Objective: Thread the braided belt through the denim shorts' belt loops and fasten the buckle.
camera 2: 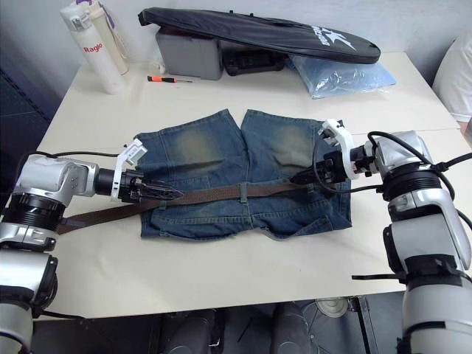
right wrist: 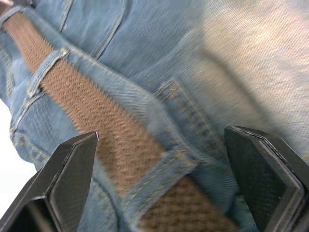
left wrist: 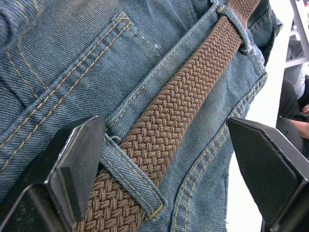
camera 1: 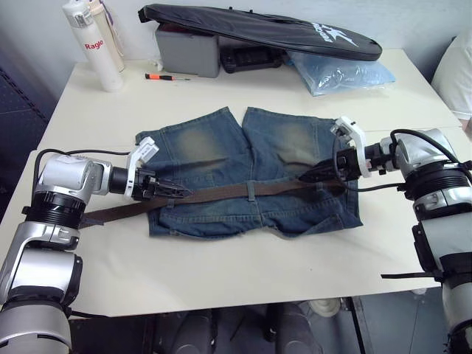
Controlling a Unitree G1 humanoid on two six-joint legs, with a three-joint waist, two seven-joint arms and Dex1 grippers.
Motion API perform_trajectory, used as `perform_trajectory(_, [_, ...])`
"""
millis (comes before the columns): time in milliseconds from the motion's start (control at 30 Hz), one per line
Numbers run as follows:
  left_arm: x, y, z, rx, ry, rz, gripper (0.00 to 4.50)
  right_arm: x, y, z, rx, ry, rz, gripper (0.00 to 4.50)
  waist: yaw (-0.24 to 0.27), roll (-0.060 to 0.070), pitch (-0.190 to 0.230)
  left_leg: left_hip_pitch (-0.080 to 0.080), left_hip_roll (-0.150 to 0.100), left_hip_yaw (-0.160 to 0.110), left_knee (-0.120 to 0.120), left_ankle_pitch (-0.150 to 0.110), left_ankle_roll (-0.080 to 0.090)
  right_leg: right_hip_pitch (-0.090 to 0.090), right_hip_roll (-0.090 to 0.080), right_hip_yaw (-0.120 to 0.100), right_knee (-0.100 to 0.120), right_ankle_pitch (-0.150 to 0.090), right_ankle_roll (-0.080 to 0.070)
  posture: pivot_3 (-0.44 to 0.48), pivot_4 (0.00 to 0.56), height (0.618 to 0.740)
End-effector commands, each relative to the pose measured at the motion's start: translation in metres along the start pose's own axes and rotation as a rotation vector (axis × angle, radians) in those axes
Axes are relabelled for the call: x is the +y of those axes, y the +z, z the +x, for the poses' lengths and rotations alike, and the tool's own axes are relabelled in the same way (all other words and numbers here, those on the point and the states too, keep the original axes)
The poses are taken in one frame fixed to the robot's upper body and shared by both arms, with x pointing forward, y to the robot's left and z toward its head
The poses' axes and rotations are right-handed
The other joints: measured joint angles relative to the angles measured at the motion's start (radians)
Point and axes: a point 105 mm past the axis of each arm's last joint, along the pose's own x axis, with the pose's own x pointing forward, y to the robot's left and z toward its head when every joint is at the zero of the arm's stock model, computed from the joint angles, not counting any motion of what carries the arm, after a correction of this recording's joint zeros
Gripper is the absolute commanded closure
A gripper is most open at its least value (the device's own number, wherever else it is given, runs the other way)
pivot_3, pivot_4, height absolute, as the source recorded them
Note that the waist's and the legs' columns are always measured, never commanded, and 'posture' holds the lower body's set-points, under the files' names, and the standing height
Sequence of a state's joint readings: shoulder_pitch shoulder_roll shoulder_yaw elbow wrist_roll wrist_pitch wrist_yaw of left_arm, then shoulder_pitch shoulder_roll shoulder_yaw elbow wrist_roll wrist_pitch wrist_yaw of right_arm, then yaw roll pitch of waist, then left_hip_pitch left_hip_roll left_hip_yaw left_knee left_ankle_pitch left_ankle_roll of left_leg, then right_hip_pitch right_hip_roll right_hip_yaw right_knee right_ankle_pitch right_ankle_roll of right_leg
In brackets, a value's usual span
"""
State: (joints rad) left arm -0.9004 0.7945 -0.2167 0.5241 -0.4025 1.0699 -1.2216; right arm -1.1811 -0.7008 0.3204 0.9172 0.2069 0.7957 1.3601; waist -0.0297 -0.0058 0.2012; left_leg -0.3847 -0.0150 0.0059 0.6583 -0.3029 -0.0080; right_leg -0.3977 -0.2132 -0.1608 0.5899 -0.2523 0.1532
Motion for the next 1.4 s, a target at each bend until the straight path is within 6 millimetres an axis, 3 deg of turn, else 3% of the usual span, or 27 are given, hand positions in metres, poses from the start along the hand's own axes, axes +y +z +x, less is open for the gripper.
perform_trajectory(33, [0.003,-0.005,-0.001,0.028,0.005,-0.003,0.07,-0.002,0.003,-0.004,-0.003,0.002,-0.021,0.00,0.000,0.000,0.000,0.000,0.000,0.000,0.000,0.000,0.000,0.000,0.000,0.000,0.000,0.000,0.000,0.000,0.150,0.740])
perform_trajectory(67, [0.000,-0.002,0.000,0.011,-0.020,-0.045,0.07,-0.003,-0.002,-0.002,0.021,0.002,-0.029,0.00,-0.001,0.000,0.000,0.000,0.000,0.000,0.000,0.000,0.000,0.000,0.000,0.000,0.000,0.000,0.000,0.000,0.150,0.740])
perform_trajectory(133, [-0.003,-0.001,0.002,0.007,-0.044,-0.046,0.59,-0.006,-0.012,0.001,0.071,-0.009,-0.059,0.00,-0.001,0.000,0.000,0.000,0.000,0.000,0.000,0.000,0.000,0.000,0.000,0.000,0.000,0.000,0.000,0.000,0.150,0.740])
perform_trajectory(267, [-0.005,-0.002,0.005,0.026,-0.068,-0.037,2.09,-0.003,-0.013,0.002,0.063,0.025,-0.092,1.63,0.000,0.000,0.000,0.000,0.000,0.000,0.001,0.000,0.000,0.000,0.000,0.000,0.000,0.000,0.000,0.000,0.150,0.740])
perform_trajectory(300, [-0.006,-0.003,0.004,0.034,-0.071,-0.028,2.63,-0.003,-0.013,0.000,0.059,0.027,-0.119,2.31,-0.001,0.000,0.000,-0.001,0.000,0.000,0.002,0.000,0.000,0.000,0.000,0.000,0.000,0.000,0.000,0.000,0.150,0.740])
perform_trajectory(333, [-0.006,-0.003,0.004,0.040,-0.073,-0.021,2.77,-0.004,-0.013,-0.001,0.054,0.028,-0.144,2.43,-0.001,0.000,0.000,-0.001,0.000,0.000,0.002,0.000,0.000,0.000,0.000,0.000,0.000,0.000,0.000,0.000,0.150,0.740])
perform_trajectory(467, [-0.006,-0.002,0.000,0.048,-0.073,0.004,4.47,-0.002,-0.005,-0.010,-0.017,0.041,-0.225,4.26,0.000,0.000,0.000,-0.001,0.000,0.000,0.002,-0.001,0.000,0.000,0.000,0.001,0.001,0.000,0.000,0.000,0.150,0.740])
perform_trajectory(633, [-0.016,0.009,-0.008,0.018,-0.122,0.044,4.50,0.015,0.002,-0.022,-0.101,0.123,-0.305,4.44,0.000,0.000,0.000,-0.001,0.000,0.001,0.003,-0.001,0.000,0.000,0.000,0.000,0.001,0.000,0.001,0.000,0.150,0.740])
perform_trajectory(967, [-0.049,0.023,-0.034,-0.026,-0.224,0.114,4.50,0.046,-0.010,-0.044,-0.166,0.139,-0.393,4.44,0.003,0.000,0.000,-0.002,0.000,0.001,0.005,-0.003,0.001,0.000,0.000,0.001,0.001,0.000,0.001,0.000,0.150,0.740])
perform_trajectory(1200, [-0.008,0.016,-0.028,-0.029,0.017,0.124,4.50,0.045,-0.015,-0.037,-0.184,0.092,-0.374,4.44,0.005,0.000,0.000,-0.001,0.000,0.001,0.006,-0.003,0.001,0.000,0.000,0.001,0.003,0.000,0.001,0.000,0.150,0.740])
perform_trajectory(1300, [-0.001,0.007,-0.015,0.002,0.042,0.103,3.59,0.044,-0.013,-0.035,-0.190,0.088,-0.368,4.44,0.005,0.000,0.000,-0.001,0.000,0.001,0.006,-0.003,0.001,0.000,0.000,0.002,0.002,0.000,0.001,0.000,0.150,0.740])
perform_trajectory(1400, [0.002,0.001,-0.005,0.039,0.060,0.067,2.31,0.043,-0.012,-0.037,-0.191,0.083,-0.365,4.44,0.005,0.000,0.000,-0.001,0.000,0.001,0.007,-0.003,0.001,0.000,0.000,0.002,0.002,0.000,0.001,0.000,0.150,0.740])
